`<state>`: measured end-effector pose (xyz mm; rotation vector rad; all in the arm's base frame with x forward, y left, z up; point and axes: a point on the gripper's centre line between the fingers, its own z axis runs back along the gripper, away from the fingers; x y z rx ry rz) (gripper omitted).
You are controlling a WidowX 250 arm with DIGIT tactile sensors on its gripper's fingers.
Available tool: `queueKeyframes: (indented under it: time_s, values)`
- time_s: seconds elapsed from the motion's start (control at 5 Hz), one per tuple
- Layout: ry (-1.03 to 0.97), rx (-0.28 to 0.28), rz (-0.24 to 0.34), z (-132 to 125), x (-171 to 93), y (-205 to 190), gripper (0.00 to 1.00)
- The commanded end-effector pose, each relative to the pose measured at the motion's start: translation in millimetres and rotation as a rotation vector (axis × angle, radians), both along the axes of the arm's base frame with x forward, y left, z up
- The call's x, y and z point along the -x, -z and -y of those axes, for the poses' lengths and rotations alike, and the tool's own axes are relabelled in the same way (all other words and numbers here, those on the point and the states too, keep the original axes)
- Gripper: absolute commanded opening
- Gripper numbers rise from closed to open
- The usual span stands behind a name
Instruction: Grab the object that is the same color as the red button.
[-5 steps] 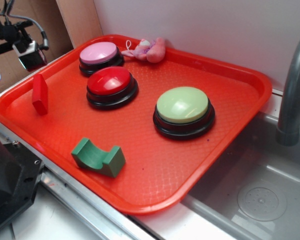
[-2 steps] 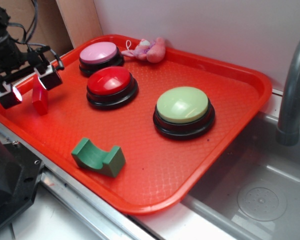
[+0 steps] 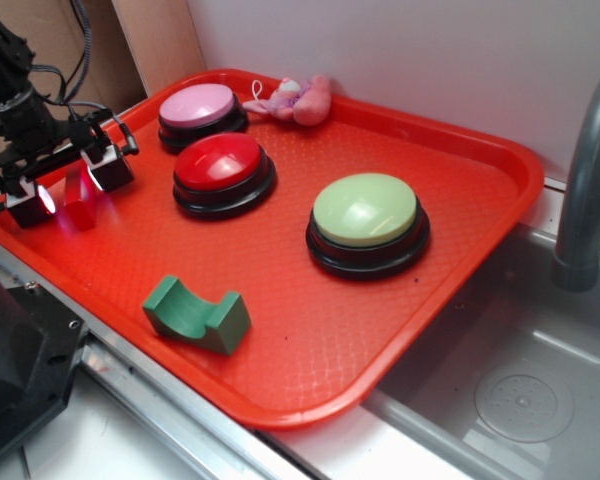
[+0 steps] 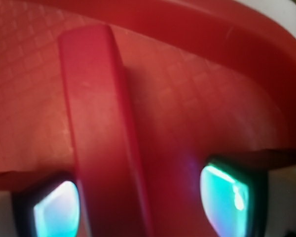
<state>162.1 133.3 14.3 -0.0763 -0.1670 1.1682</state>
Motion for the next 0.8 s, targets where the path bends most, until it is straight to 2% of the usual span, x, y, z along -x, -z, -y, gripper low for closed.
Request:
queueKeyframes:
  time_s: [0.0, 0.2, 0.4, 0.6]
  values:
    - [0.039, -0.026, 0.0, 5.5, 3.7, -4.6, 0.0]
    - [0.145, -0.017, 0.007, 8.2, 5.0, -23.3, 0.0]
    - [0.253, -0.034, -0.008, 15.8, 4.8, -47.0, 0.0]
    - [0.443, -0.057, -0.015, 40.0, 5.2, -91.1, 0.0]
